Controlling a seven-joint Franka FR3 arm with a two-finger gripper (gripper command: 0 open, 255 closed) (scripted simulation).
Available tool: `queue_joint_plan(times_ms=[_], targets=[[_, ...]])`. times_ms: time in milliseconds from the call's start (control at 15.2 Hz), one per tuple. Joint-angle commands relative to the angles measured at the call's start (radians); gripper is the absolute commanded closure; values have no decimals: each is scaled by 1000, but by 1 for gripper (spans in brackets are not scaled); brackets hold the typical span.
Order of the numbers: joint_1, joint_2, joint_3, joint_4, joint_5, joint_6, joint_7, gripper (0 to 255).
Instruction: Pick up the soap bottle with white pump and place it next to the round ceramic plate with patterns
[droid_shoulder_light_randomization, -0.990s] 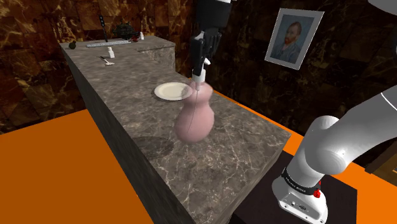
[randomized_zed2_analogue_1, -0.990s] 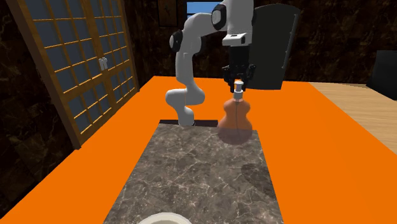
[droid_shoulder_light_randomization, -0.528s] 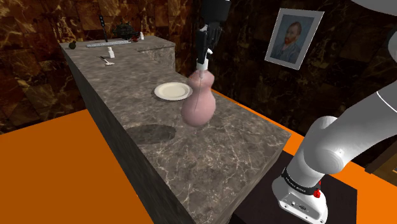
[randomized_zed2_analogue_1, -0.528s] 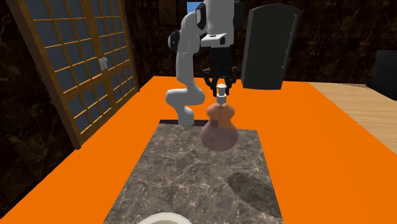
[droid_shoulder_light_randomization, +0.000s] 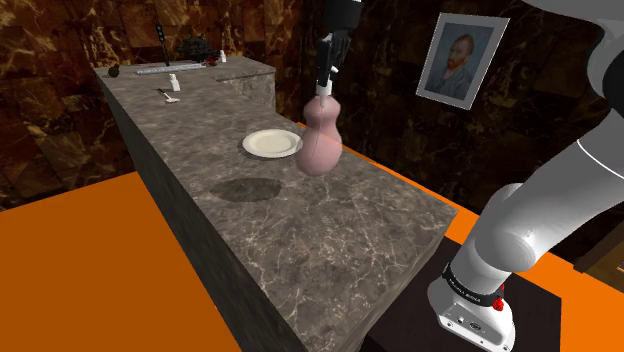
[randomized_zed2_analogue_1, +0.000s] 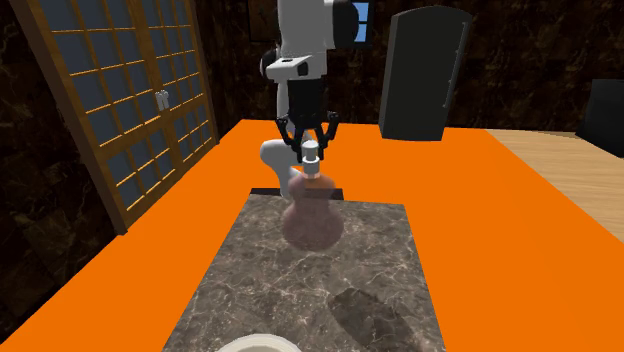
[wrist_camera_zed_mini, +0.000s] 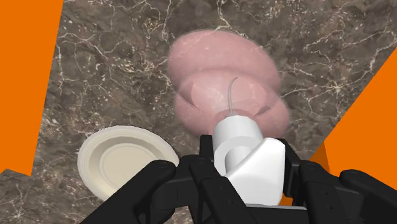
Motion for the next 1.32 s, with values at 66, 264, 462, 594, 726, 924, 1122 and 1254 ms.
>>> queue_joint_plan(times_ms=[66,264,462,594,726,924,1122,1254], targets=[[-24,36,-45,17,-7,16,-70,255],[-24,19,-45,-42,-6,58,-73,255],[-23,5,-45,-98,-4,99,-76,255],[-23,-3,-45,-133,-3,127,-78,255],[-23,-10,-44,-168,-2,154,-80,255],[-22,-19,-44,-217,-1,194,-82,255],[-22,-20,-44,-219,0,196,-82,255],[-22,-20,-44,-219,0,196,-82,255]])
